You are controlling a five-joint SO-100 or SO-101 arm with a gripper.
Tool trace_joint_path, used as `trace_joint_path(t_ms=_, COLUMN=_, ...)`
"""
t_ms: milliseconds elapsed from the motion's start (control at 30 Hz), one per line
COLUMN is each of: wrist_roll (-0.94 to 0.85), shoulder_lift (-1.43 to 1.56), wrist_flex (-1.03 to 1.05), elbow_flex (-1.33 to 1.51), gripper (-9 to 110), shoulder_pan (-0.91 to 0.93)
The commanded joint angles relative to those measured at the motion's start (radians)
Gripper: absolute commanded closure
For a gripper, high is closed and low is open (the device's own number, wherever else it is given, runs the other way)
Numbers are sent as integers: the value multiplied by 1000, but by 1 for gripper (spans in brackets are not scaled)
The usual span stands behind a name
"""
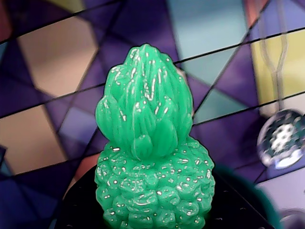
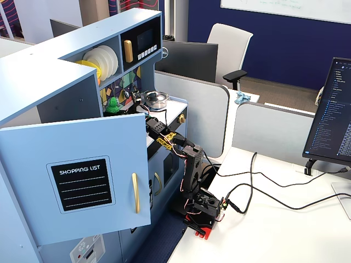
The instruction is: Pick up the green pineapple from the left cabinet and place it in the green recipient
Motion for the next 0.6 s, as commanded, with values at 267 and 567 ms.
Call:
trace_joint_path(t_ms=267, wrist_roll=-64, shoulder_lift=26, wrist_flex=-34, elbow_flex=-31, gripper=69, shoulder_pan=32)
trace_joint_path(t_ms=567, wrist_roll=-87, shoulder_lift=172, wrist_flex=-46, elbow_flex=120, gripper=70, shoulder_pan=29)
